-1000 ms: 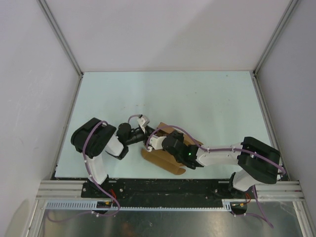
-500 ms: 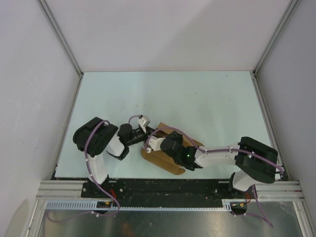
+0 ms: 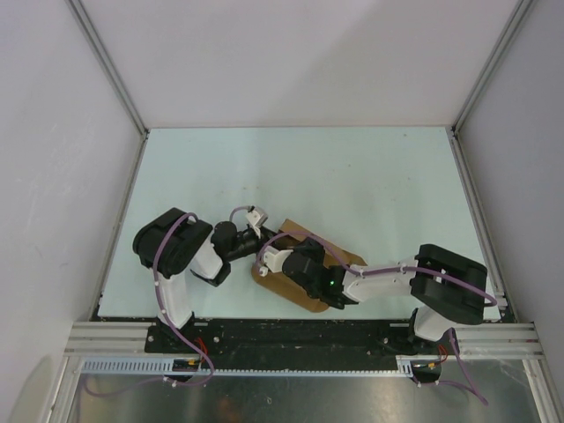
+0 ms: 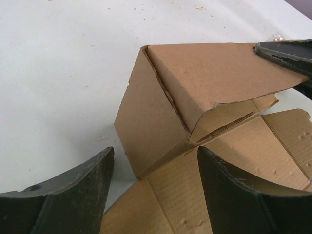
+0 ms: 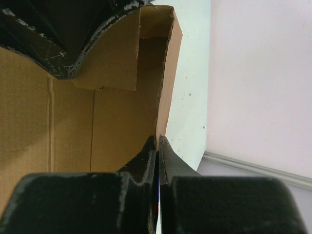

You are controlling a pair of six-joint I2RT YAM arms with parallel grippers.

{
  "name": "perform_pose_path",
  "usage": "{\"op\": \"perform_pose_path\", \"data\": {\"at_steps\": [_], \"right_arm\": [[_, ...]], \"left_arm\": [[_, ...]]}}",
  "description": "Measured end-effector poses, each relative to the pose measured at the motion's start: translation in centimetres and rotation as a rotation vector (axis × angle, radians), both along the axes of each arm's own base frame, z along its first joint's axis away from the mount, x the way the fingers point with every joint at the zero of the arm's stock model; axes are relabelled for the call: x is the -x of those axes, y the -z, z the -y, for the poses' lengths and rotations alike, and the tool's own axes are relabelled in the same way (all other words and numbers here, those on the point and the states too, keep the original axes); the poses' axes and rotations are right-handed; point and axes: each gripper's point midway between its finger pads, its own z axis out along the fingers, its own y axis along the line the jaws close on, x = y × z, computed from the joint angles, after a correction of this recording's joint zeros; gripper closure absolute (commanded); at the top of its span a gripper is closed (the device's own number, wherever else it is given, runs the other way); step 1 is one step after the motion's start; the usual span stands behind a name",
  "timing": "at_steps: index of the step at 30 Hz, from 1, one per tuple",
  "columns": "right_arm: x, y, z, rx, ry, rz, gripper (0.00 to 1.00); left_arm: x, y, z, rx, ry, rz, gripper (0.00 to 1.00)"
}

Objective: Fold the paper box

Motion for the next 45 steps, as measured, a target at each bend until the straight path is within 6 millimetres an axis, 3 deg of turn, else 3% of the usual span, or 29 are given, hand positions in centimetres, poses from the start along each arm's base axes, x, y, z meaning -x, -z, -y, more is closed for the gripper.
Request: {"op": "perform_pose_path", "data": {"at_steps": [32,38,45], "right_arm": [[2.1,1.0,-0.3,0.137,0.029,0.118,0.93],[2.3,1.1,-0.3,0.145,0.031,0.128,0.89],[2.5,1.0,-0.4,0.127,0.020,0.109,0.85]], "left_arm": [[0.4,0.0,0.2,0.016,0.010,-0.026,0.20],[0.4,0.0,0.2,0.018,0.009,-0.030,0.37],[0.3,0.0,0.2,0.018,-0.004,-0.035,0.49]]}}
